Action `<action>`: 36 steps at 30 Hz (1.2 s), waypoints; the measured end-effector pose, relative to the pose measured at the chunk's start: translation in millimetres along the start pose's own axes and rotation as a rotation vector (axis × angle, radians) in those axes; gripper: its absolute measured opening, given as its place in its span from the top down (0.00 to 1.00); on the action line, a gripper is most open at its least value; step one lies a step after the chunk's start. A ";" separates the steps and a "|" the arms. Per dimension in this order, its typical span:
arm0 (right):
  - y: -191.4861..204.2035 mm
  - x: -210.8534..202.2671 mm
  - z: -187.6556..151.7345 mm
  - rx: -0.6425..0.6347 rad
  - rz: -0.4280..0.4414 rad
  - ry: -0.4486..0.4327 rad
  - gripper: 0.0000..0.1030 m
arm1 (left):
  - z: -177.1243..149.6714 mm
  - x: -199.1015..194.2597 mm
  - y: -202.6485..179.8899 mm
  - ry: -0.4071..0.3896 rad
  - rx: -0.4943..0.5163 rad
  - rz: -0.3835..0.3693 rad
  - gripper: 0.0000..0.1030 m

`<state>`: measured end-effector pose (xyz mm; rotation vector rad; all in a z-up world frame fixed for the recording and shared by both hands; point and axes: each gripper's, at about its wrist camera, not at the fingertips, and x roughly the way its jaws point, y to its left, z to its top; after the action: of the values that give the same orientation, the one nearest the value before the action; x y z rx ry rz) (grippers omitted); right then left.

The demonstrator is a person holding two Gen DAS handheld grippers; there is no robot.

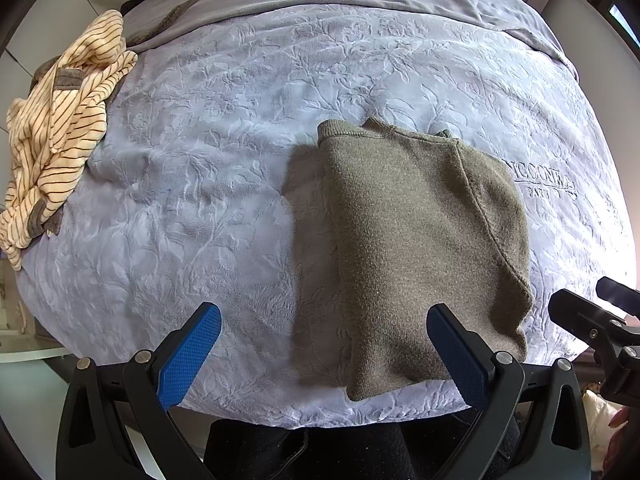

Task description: Fold small clothes

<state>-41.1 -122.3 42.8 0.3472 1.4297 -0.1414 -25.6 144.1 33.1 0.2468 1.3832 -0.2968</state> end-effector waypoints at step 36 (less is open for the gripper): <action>3.3 2.4 0.0 -0.001 -0.007 0.005 0.00 | 1.6 5.4 3.6 -0.004 0.016 0.018 0.00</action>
<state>-39.7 -119.0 40.9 0.3423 1.4358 -0.1452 -22.0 146.6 28.0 0.2720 1.3743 -0.2933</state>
